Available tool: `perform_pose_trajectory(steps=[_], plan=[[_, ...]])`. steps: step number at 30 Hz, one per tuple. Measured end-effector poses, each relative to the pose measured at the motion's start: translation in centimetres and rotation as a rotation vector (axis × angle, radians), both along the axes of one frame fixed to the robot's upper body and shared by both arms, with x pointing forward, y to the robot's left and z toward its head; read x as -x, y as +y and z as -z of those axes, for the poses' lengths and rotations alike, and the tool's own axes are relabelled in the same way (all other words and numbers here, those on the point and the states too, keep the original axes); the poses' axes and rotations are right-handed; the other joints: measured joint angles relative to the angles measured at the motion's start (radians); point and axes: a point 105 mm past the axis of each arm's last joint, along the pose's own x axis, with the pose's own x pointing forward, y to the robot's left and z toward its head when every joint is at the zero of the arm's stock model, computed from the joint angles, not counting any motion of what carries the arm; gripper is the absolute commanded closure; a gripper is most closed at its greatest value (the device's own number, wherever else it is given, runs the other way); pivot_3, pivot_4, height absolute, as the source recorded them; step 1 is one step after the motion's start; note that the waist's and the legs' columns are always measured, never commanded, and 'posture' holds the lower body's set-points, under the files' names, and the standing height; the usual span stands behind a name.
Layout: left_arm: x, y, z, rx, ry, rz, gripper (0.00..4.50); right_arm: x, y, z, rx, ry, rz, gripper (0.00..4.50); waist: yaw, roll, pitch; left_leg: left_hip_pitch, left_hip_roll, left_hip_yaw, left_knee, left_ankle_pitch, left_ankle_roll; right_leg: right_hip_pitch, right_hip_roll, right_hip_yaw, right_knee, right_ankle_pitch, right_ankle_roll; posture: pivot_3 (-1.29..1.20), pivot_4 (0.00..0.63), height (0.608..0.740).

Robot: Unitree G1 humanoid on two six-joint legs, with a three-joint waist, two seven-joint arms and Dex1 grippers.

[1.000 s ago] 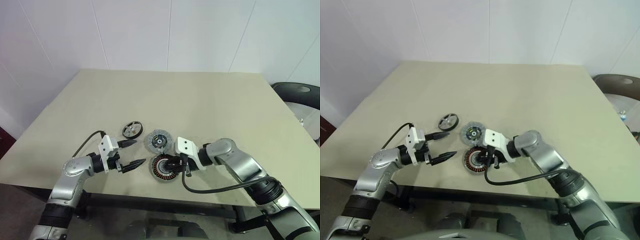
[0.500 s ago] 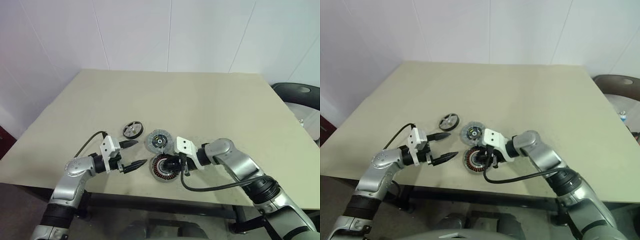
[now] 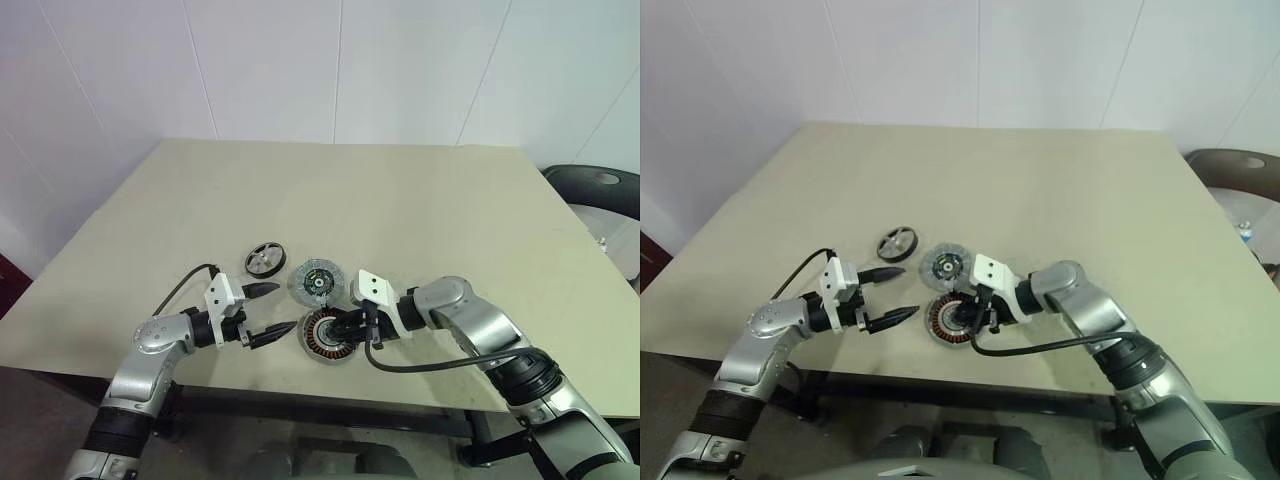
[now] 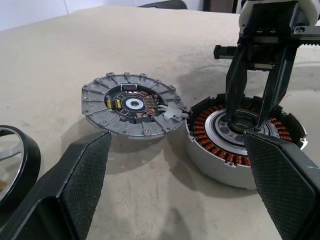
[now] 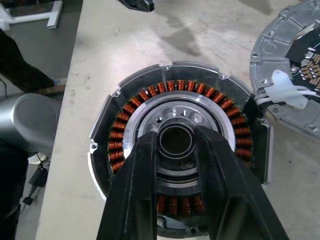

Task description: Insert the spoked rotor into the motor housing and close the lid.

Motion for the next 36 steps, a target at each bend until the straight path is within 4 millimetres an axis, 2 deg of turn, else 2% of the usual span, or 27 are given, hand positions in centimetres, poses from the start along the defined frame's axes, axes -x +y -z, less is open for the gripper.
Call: perform_pose_trajectory(steps=[21, 27, 31, 34, 36], plan=[[-0.1, 0.2, 0.4, -0.012, -0.001, -0.008, 0.00, 0.0, 0.5, 0.1, -0.012, 0.009, 0.014, 3.76, 0.000, 0.000, 0.000, 0.000, 0.000, 0.000, 0.000, 0.000, 0.000, 0.000, 0.000, 0.000, 0.000, 0.000, 0.000, 0.00, 0.000, 0.740], [-0.1, 0.2, 0.4, -0.012, -0.001, -0.010, 0.00, 0.1, 0.8, 0.1, -0.019, 0.011, 0.008, 1.81, 0.000, 0.000, 0.000, 0.000, 0.000, 0.000, 0.000, 0.000, 0.000, 0.000, 0.000, 0.000, 0.000, 0.000, 0.000, 0.00, 0.000, 0.740], [-0.1, 0.2, 0.4, -0.014, 0.000, -0.011, 0.00, -0.4, 0.6, 0.0, -0.029, 0.000, 0.034, 1.81, 0.000, 0.000, 0.000, 0.000, 0.000, 0.000, 0.001, 0.000, 0.000, 0.000, 0.000, 0.000, 0.000, 0.000, 0.000, 0.00, 0.000, 0.740], [-0.2, 0.2, 0.5, -0.021, 0.005, -0.014, 0.00, -0.9, 1.2, -1.1, -0.136, 0.027, 0.076, 1.81, -0.001, 0.000, 0.000, 0.000, 0.000, 0.000, 0.000, 0.000, 0.000, 0.000, 0.000, 0.000, 0.001, 0.001, 0.000, 0.00, 0.000, 0.740], [-0.3, 0.2, 0.5, -0.026, 0.005, -0.018, 0.00, -1.2, 1.5, -2.0, -0.182, 0.032, 0.086, 2.19, -0.001, 0.000, 0.000, 0.000, 0.000, 0.000, 0.000, 0.000, 0.000, 0.000, 0.000, 0.000, 0.001, 0.001, 0.000, 0.00, 0.000, 0.740]])
